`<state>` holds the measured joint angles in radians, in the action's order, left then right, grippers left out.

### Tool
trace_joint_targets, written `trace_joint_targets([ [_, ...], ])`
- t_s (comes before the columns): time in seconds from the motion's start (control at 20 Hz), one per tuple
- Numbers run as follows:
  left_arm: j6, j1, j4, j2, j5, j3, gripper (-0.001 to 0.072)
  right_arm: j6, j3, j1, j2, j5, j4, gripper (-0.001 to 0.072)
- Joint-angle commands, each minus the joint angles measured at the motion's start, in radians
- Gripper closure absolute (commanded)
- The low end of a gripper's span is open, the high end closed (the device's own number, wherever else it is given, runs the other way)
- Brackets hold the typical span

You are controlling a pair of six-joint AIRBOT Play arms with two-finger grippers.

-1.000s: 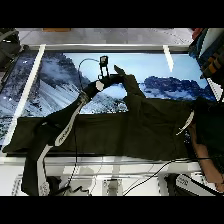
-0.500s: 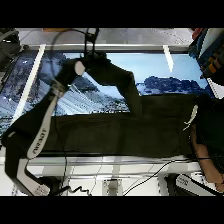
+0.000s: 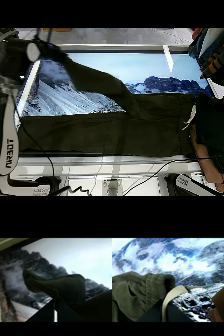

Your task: Fold the clothes and pants, and hang the long-sleeved shirts on hangers.

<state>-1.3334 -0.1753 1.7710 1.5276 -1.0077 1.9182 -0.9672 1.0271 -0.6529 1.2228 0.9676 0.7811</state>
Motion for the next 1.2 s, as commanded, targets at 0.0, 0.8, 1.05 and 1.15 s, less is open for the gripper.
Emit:
trace_joint_targets([
  [0.0,-0.006,0.113,0.106,-0.025,-0.077,0.0,0.0687,0.0,0.001,0.008,0.0,-0.001,-0.016,0.0677],
  [0.8,-0.006,0.269,0.034,0.34,-0.161,-0.004,0.0686,-0.027,0.0,0.406,0.274,-0.882,-0.023,0.0676],
  [1.05,-0.06,0.269,0.076,0.403,-0.15,-0.003,0.0686,-0.026,0.004,0.417,0.314,-0.982,-0.021,0.0677],
  [1.15,-0.092,0.27,0.132,0.368,-0.157,-0.003,0.0687,0.005,0.005,0.417,0.293,-0.979,0.021,0.0677],
])
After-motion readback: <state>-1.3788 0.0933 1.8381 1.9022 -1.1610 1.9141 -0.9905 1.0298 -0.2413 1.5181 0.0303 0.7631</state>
